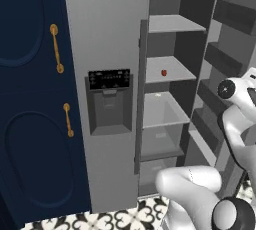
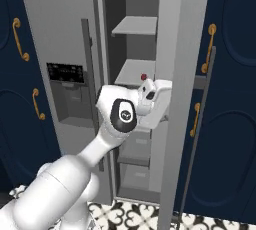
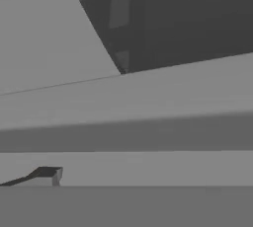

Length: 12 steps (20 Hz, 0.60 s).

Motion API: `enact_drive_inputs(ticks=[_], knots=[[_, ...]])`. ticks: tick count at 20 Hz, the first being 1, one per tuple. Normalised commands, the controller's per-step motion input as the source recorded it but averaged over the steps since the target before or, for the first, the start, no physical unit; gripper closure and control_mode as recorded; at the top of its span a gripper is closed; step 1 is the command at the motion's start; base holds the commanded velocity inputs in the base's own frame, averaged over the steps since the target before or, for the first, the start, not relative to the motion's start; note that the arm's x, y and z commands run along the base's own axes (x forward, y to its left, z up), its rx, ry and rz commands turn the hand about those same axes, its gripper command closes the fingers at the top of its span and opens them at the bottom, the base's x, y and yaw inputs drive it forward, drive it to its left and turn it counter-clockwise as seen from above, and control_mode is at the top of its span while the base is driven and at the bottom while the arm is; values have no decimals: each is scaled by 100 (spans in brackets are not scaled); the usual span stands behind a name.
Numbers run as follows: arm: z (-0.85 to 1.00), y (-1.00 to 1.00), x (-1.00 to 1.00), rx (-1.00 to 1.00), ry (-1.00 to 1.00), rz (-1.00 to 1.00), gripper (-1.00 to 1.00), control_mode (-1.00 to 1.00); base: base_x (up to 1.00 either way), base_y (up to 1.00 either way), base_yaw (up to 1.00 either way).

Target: Take the strawberry from the fridge and place it on top of the pancake, located on the dining counter.

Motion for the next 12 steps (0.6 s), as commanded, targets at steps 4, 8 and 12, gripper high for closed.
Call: enact_drive_inputs(ticks=[4,8,12], knots=[[0,-18,-8,9,0,0,-100,-100,0,0,0],[15,62,-22,0,0,1,-100,-100,0,0,0],[4,98,-9,8,0,0,-100,-100,0,0,0]])
